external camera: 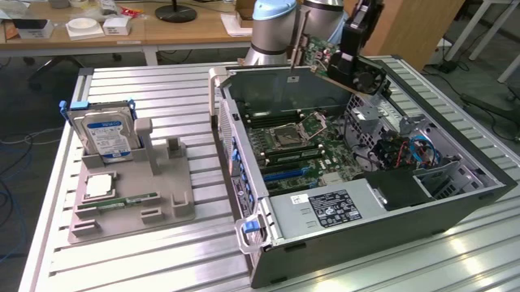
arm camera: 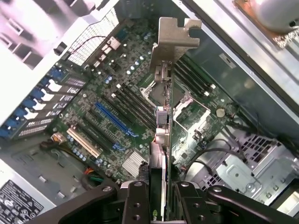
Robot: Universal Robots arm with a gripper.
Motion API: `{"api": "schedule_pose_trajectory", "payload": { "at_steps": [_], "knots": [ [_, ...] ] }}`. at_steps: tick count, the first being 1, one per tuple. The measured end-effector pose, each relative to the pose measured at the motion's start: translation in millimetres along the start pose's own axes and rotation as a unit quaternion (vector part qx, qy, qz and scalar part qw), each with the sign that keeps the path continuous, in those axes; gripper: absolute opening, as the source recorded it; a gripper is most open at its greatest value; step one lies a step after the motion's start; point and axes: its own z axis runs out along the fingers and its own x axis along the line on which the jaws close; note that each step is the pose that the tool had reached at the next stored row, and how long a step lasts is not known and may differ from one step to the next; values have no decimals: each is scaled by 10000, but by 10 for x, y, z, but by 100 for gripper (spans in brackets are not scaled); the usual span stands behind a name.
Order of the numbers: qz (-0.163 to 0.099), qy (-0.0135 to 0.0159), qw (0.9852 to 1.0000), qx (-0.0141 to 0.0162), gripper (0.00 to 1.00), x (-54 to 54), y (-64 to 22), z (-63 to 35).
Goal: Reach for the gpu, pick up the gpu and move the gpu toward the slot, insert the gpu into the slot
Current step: 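Insert the gpu into the slot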
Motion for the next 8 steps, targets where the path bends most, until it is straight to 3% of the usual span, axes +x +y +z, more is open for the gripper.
{"api": "schedule_pose_trajectory", "payload": {
  "at_steps": [4,8],
  "knots": [
    [-294,2,9996,-4,27,0,0,1],
    [-619,5,9981,-8,27,0,0,2]
  ]
}}
